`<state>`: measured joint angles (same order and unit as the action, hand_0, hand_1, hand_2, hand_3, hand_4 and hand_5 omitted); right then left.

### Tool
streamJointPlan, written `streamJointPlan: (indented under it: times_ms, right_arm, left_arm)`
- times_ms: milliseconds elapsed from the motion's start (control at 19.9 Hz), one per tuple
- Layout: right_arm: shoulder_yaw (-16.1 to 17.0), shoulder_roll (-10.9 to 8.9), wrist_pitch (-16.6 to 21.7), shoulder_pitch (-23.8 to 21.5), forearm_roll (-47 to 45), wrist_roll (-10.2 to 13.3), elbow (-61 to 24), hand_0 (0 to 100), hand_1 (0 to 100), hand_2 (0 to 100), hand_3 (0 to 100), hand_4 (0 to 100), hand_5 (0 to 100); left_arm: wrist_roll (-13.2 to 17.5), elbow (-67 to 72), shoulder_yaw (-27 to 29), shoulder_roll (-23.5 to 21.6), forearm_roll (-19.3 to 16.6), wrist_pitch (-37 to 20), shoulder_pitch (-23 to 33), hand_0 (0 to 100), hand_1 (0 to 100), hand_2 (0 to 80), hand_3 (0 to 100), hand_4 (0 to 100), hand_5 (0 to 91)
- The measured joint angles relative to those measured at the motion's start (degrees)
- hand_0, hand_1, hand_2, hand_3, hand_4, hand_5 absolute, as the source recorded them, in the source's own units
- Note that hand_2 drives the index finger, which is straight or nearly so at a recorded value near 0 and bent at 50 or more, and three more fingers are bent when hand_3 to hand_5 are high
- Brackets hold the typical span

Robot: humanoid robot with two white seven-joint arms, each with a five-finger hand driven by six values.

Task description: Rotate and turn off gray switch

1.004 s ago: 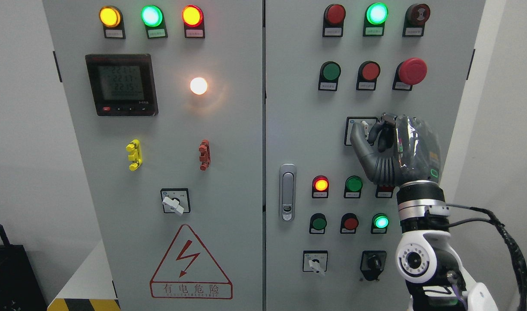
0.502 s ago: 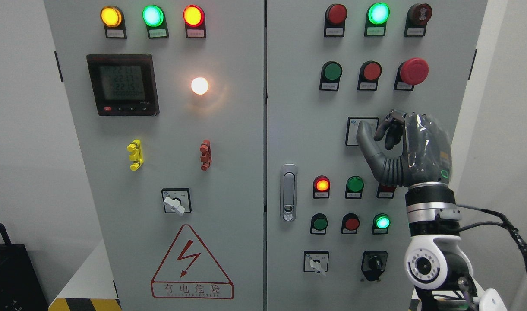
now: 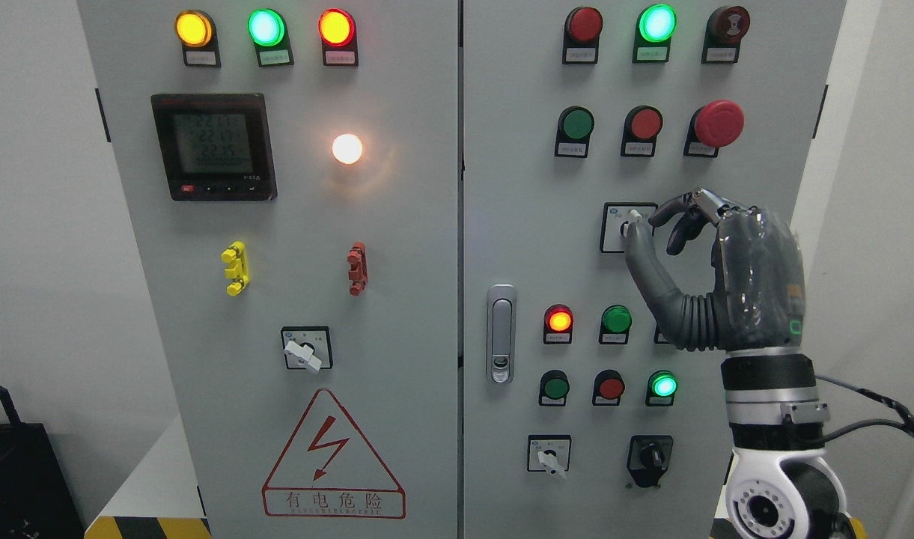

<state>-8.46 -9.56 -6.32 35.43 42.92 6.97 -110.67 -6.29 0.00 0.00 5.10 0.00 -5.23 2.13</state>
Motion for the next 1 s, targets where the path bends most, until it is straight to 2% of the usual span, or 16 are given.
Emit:
streamJointPlan:
  times_ms: [50,100,151,301,703,1004]
  right_arm:
    - [0.32,-0.06,1.39,-0.71,0.0,0.09,-0.5,32,21,8,10,0,0]
    - [0.63,-0.12,2.37,-1.4,0.01,0.15,-0.95,28,21,0,0,0,0]
    - [0.92,-0.19,3.09,-2.02,0.02,0.22,-1.36,23,22,0,0,0,0]
    - [1.6,-0.39,4.46,-3.77,0.08,0.28,-2.53,16,23,0,0,0,0]
    - [3.21,-1.25,6.14,-8.65,1.17,0.42,-5.36,13,25,0,0,0,0]
    - [5.09,-1.8,9.2,-12.62,2.78,1.14,-6.79,11,32,0,0,0,0]
  left_arm:
    - [0.0,0.0,0.0,0.0,0.0,0.0,0.0,12,39,0.0,0,0,0.0]
    - [0.0,0.0,0.0,0.0,0.0,0.0,0.0,12,39,0.0,0,0,0.0]
    - [0.0,0.0,0.0,0.0,0.0,0.0,0.0,12,39,0.0,0,0,0.0]
    - [0.01,0.0,0.0,0.0,0.0,0.0,0.0,12,39,0.0,0,0,0.0]
    - [0.01,0.0,0.0,0.0,0.0,0.0,0.0,12,39,0.0,0,0,0.0]
    - [0.01,0.0,0.0,0.0,0.0,0.0,-0.01,12,39,0.0,0,0,0.0]
